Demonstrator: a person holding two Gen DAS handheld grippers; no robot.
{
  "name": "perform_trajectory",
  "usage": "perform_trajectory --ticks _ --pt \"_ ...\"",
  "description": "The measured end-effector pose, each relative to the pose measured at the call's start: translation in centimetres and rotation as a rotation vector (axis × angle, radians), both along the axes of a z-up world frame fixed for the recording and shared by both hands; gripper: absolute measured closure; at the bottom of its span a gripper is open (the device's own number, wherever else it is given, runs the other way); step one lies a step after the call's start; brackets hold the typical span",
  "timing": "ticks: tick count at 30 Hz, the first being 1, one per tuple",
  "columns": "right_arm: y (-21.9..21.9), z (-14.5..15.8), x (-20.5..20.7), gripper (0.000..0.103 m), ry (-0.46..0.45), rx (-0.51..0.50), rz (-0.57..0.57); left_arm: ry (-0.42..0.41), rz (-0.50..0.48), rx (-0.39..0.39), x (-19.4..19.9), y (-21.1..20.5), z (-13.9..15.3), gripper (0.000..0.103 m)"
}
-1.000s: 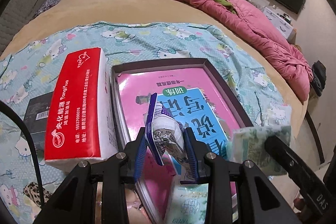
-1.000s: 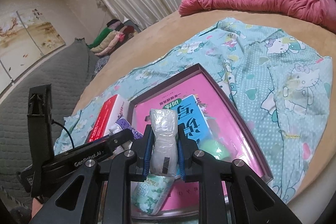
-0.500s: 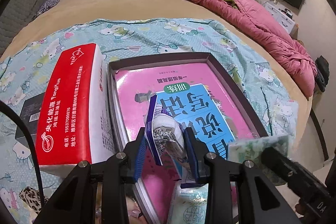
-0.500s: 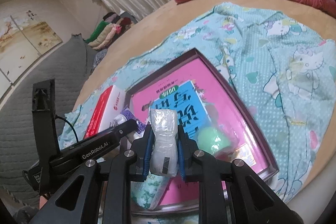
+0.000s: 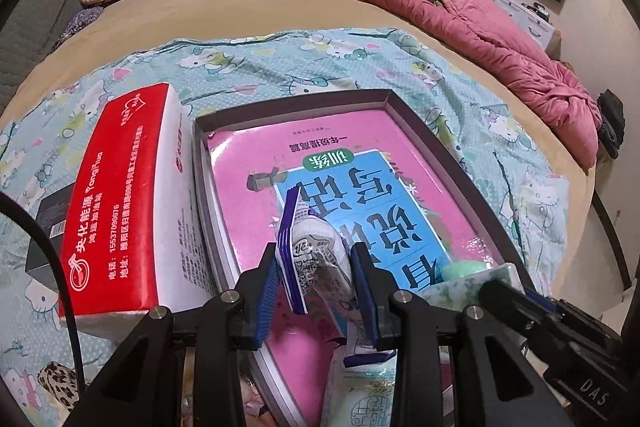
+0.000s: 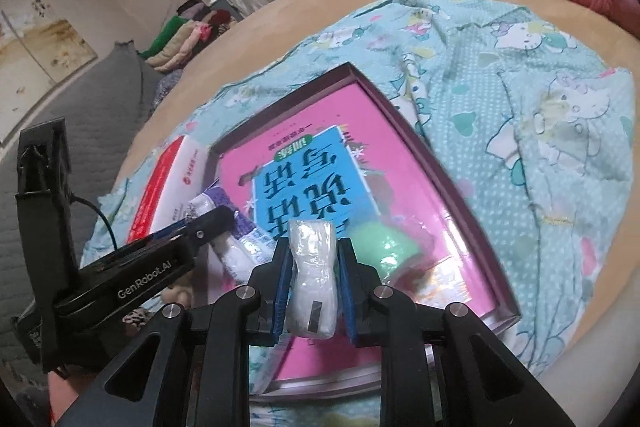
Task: Organize soft objects
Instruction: 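Lower snack packet over pink tray with left tool while right tool lowers white packet, then open left tool over tray while right tool releases white packet into tray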
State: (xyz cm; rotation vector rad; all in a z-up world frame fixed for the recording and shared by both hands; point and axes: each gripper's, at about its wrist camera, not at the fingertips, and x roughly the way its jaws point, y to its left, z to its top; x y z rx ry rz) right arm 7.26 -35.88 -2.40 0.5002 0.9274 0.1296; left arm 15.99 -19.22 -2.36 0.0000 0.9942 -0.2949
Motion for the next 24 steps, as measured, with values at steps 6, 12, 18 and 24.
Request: perform_trajectory --ticks 6,12,18,24 --pt "-0.17 0.15 -0.03 0.077 -0.003 -0.048 -0.008 0.001 0.004 0.014 0.15 0.05 -0.34 0.067" --pt "0.06 0.24 0.01 0.068 0.001 -0.095 -0.010 0.003 0.000 0.037 0.13 -0.20 -0.50 0.065" --pt "-0.03 0.43 0.06 0.064 -0.014 -0.112 -0.017 0.015 -0.008 0.032 0.31 -0.26 -0.57 0.065" --pt "-0.75 0.67 -0.17 0.058 -0.030 -0.085 -0.049 0.024 -0.017 0.022 0.25 -0.33 -0.60 0.062"
